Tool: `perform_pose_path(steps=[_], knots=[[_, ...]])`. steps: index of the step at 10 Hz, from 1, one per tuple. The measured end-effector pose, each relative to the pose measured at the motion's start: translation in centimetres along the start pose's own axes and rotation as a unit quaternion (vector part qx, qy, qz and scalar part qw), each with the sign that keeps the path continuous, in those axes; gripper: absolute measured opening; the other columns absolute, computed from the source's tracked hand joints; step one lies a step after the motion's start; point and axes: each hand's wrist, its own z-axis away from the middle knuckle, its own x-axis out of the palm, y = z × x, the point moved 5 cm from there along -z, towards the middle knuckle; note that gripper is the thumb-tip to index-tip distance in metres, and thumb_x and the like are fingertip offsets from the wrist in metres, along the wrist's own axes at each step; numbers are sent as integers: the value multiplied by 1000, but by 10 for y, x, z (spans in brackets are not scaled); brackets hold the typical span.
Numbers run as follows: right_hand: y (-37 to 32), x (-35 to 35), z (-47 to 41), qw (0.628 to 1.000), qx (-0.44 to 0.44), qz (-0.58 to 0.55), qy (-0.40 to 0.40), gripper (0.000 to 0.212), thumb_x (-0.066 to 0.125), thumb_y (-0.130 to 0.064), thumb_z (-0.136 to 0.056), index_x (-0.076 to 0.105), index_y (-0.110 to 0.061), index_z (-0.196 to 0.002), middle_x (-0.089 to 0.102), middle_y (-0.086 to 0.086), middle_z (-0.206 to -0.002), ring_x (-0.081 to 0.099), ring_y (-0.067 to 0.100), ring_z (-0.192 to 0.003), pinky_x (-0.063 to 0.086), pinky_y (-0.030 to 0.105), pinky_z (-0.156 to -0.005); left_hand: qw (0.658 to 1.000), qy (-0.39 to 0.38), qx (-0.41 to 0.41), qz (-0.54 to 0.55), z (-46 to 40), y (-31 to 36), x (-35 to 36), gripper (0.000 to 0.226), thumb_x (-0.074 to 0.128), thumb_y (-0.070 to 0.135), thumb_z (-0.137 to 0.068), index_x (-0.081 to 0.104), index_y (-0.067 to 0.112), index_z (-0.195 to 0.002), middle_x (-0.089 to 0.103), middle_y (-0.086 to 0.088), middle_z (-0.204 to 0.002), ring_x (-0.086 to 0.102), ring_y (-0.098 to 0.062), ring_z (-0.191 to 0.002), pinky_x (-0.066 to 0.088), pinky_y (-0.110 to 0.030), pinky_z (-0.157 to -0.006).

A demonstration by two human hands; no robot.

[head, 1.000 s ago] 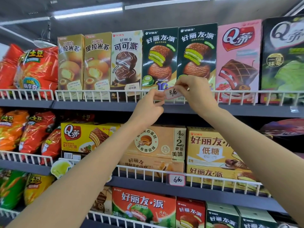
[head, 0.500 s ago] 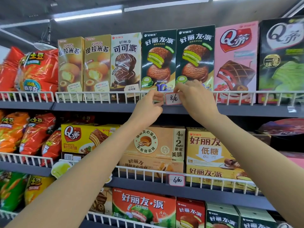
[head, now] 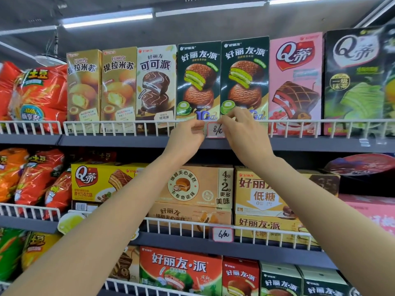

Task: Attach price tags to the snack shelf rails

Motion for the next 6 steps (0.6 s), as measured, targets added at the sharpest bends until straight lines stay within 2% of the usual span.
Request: perform_pose_path(steps=[2,3,4,5,6], knots=[[-3,5,9,1000,11,-12,22,33,71,3,-73,67,-5,-104,59,12,-99,57,29,-90,34,26,-46,999,23,26,-10,-2,0,1,40,50,4,-91,52,9,-130,59,-5,-129,54,-15,-119,39,-28,-105],[-3,6,12,999,24,-41,26,34,67,3,-78,64,-3,-111,58,13,-105,55,29,-97,45,31,-55,996,26,57,-65,-3,0,4,40,47,4,-92,51,10,-131,59,-6,-128,55,-17,-117,42,-29,-102],[-3,7,12,993,60,-101,14,32,55,0,-87,60,0,-119,54,14,-114,50,29,-108,45,36,-83,989,28,85,-119,-3,-1,6,38,46,6,-92,53,13,-129,60,-6,-126,54,-20,-117,45,-34,-100],[-3,6,12,980,96,-175,15,33,49,-3,-92,56,-1,-124,51,11,-119,49,24,-112,37,26,-92,980,44,115,-157,3,-1,3,33,48,12,-92,55,14,-125,60,-5,-121,55,-20,-113,48,-41,-95],[0,3,15,965,133,-225,-20,32,51,-13,-94,56,-8,-125,52,7,-119,50,19,-110,35,21,-88,973,81,129,-174,13,0,-6,25,50,18,-93,57,15,-117,63,-2,-113,57,-17,-107,49,-38,-90]])
